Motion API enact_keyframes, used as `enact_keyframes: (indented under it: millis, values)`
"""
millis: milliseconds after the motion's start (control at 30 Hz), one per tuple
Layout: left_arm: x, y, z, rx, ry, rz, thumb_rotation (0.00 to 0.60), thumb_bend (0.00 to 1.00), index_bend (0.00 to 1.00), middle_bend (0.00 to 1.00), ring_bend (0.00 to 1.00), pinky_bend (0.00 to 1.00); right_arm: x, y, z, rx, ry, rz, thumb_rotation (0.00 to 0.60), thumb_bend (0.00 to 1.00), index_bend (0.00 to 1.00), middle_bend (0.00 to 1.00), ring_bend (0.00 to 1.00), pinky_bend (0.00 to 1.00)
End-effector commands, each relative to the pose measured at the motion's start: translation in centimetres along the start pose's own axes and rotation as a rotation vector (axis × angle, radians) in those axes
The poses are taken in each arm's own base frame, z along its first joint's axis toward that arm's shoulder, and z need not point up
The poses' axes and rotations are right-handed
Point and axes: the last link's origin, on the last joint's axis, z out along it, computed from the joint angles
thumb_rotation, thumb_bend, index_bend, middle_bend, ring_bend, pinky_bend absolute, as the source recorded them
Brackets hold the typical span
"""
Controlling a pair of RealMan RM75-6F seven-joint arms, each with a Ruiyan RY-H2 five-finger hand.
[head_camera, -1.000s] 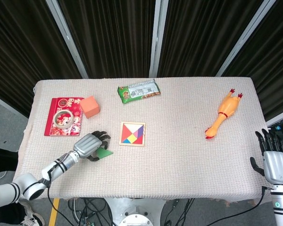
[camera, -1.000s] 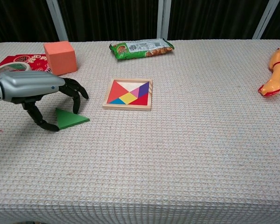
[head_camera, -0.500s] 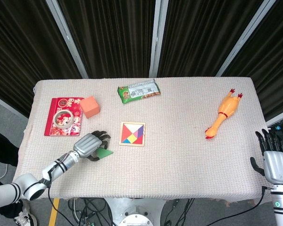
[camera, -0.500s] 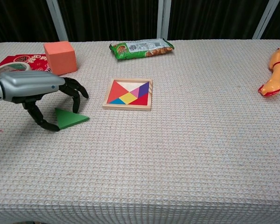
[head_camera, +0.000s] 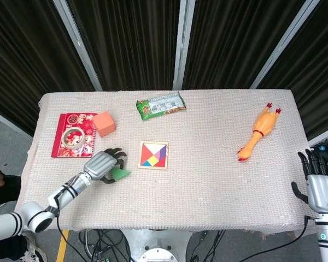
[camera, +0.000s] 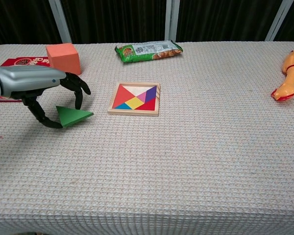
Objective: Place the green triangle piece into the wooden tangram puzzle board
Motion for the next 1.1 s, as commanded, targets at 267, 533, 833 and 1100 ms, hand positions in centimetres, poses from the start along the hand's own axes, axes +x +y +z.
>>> enact_keyframes:
  millis: [267,533,833,1100]
  values:
    - [2.9,2.2,0.6,0.057,0.086,-0.054,0.6,0.25,0.49,0.16,0.06,0.2,0.6,-0.7,0.7,0.033,0.011,0.003,0.6,0.27,0.0,0.0,0.0,0.0]
    - [3.6,4.1,3.6,0.109,0.047,-0.121,0.6,0.26,0.5,0.16,0.06,0.2,0.9,-1.5,0.4,0.062,0.024,0.01,0.6,0.27,0.0,0.0,0.0,0.0]
    - [4.9,5.7,5.8,0.164,0.048,-0.101,0.6,0.28,0.51,0.16,0.06,0.19,1.2,-1.5,0.1,0.069,0.036,0.014,0.6,0.27,0.0,0.0,0.0,0.0]
    - [5.8,6.9,7.9,0.233,0.05,-0.111,0.6,0.31,0.51,0.17,0.06,0.19,1.2,-1.8,-0.1,0.086,0.044,0.019,0.6,0.27,0.0,0.0,0.0,0.0]
